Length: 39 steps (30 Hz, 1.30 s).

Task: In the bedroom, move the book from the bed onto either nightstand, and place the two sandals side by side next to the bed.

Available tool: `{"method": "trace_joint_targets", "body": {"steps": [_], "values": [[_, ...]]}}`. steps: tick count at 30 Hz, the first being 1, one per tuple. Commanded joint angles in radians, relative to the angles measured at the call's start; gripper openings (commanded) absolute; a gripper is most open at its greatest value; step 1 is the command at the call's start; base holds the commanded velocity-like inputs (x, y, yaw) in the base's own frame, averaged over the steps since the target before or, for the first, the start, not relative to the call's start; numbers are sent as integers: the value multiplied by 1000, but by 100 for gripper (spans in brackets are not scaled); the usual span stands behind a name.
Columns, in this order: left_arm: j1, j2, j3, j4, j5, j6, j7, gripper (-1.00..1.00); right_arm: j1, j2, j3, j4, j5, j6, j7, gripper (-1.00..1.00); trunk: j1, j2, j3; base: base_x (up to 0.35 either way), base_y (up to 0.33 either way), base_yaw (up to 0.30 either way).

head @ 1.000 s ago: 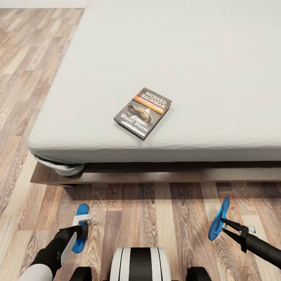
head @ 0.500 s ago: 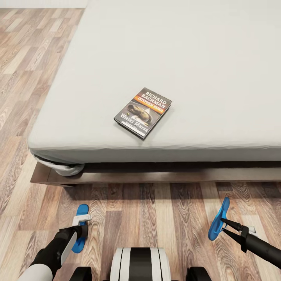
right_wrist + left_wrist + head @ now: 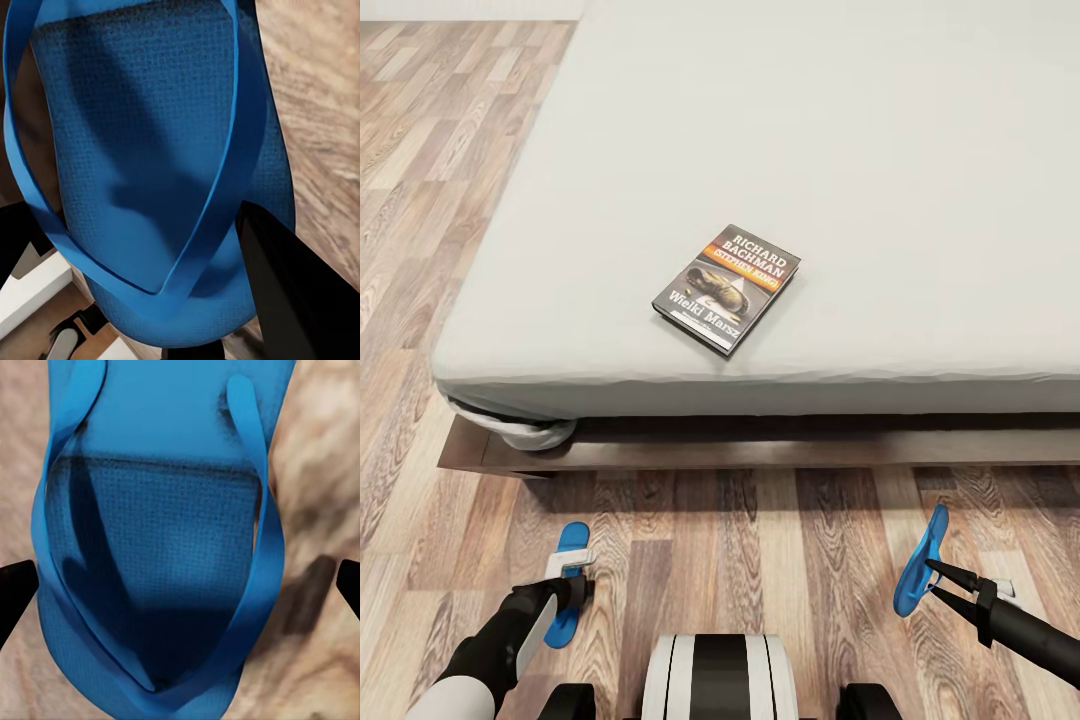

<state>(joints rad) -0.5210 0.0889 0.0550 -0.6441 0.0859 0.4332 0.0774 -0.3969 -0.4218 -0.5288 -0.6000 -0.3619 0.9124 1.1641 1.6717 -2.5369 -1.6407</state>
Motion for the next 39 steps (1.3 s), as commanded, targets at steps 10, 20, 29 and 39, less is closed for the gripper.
{"method": "trace_joint_targets", "body": {"steps": [10,20,29,39], "values": [[0,0,1,-2,11,6,5,100,0,0,-1,0,-2,7,0,-100,-3,1,23,0,0,0],[1,0,0,-2,9,7,5,100,0,0,-2,0,-2,7,0,-100,-7,4,61,0,0,0],[0,7,2,-7,13,9,-3,100,0,0,-2,4,-3,7,0,-100,-9,4,73,0,0,0],[1,66,4,-21,14,50,-255,100,0,0,-1,6,-2,7,0,-100,-9,4,73,0,0,0]]}}
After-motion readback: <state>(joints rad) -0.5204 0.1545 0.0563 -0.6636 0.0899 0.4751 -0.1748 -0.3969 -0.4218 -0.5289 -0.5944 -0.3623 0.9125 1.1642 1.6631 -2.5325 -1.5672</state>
